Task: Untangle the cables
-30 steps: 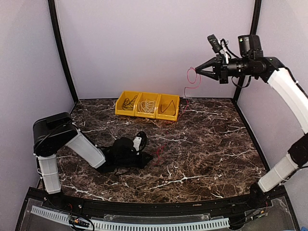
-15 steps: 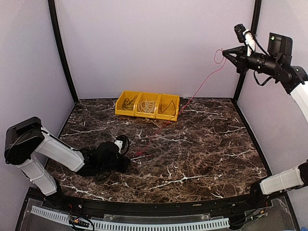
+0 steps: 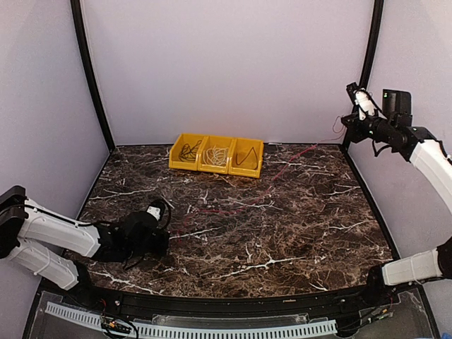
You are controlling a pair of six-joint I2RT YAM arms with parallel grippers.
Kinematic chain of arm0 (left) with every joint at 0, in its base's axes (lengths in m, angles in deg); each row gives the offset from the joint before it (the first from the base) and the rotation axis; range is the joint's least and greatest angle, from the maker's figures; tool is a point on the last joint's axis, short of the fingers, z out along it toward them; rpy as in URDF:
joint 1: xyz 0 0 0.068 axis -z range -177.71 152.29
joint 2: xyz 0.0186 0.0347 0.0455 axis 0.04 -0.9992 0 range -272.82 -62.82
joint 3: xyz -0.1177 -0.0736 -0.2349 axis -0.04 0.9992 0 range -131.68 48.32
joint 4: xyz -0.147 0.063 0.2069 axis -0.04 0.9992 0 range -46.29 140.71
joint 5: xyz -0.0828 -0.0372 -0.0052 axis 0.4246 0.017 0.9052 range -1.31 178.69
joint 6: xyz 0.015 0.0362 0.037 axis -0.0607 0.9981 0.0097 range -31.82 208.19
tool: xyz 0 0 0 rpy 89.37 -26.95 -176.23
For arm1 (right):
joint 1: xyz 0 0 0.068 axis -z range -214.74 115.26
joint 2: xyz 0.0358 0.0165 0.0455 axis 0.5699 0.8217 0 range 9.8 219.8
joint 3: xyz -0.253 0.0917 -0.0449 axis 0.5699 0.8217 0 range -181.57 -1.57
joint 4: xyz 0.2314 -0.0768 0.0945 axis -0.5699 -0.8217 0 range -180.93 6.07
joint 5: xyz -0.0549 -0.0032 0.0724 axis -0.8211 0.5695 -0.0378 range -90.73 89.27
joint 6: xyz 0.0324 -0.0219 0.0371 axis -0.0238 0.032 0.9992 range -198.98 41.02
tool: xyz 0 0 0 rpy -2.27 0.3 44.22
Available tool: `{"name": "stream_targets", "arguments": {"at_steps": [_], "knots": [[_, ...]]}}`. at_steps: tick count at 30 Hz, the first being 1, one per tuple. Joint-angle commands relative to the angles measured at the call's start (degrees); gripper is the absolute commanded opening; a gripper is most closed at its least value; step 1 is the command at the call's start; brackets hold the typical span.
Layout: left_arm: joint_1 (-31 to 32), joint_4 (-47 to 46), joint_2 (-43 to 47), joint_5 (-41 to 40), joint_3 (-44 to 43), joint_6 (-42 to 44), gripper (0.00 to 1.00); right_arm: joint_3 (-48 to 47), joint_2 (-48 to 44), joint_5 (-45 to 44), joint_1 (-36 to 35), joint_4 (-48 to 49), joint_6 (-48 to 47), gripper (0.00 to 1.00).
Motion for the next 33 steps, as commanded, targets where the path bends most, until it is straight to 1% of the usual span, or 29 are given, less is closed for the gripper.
{"name": "stream_targets", "arguments": {"at_steps": [1,6,9,12,16,18,20,23,26,28,31,33], "knots": [[-0.39,-0.58,6.3,0.33,1.27,3.19,0.0,8.95,-0.29,1.07,0.18,-0.11,-1.74,0.0],[-0.47,1.89,12.35,-3.54,-0.05,4.93,0.0,19.15,-2.81,-3.58,1.4,2.54,-2.6,0.0],[-0.4,4.33,19.44,-8.55,-1.23,6.45,0.0,22.22,-3.47,-3.25,3.82,3.23,-3.65,0.0],[-0.46,7.96,26.72,-14.0,-2.57,8.19,0.0,22.65,-0.83,-1.91,8.17,2.37,-4.31,0.0],[-0.56,12.64,39.54,-22.5,-5.49,9.81,0.0,21.93,3.56,1.19,13.08,1.2,-4.68,0.0],[-0.57,14.67,43.69,-26.84,-7.28,10.13,0.0,21.72,5.09,2.64,14.41,1.22,-4.71,0.0],[-0.63,16.3,46.22,-28.01,-8.47,10.9,0.0,21.63,6.26,5.11,14.91,1.08,-4.75,0.0],[-0.59,16.97,47.0,-26.78,-9.35,10.96,0.0,21.3,7.46,12.82,14.94,-0.1,-5.46,0.0],[-0.61,15.96,44.54,-21.62,-9.2,9.38,0.0,20.31,8.53,22.94,14.73,-2.4,-6.84,0.0],[-0.62,12.02,41.67,-17.49,-8.79,8.83,0.0,19.51,8.86,27.84,13.67,-3.75,-7.56,0.0],[-0.66,5.1,36.45,-13.87,-9.6,8.86,0.0,17.4,9.11,29.36,10.13,-4.29,-7.35,0.0],[-0.68,1.88,29.21,-12.33,-11.62,9.76,0.0,15.16,9.93,29.09,7.57,-3.96,-6.49,0.0]]}}
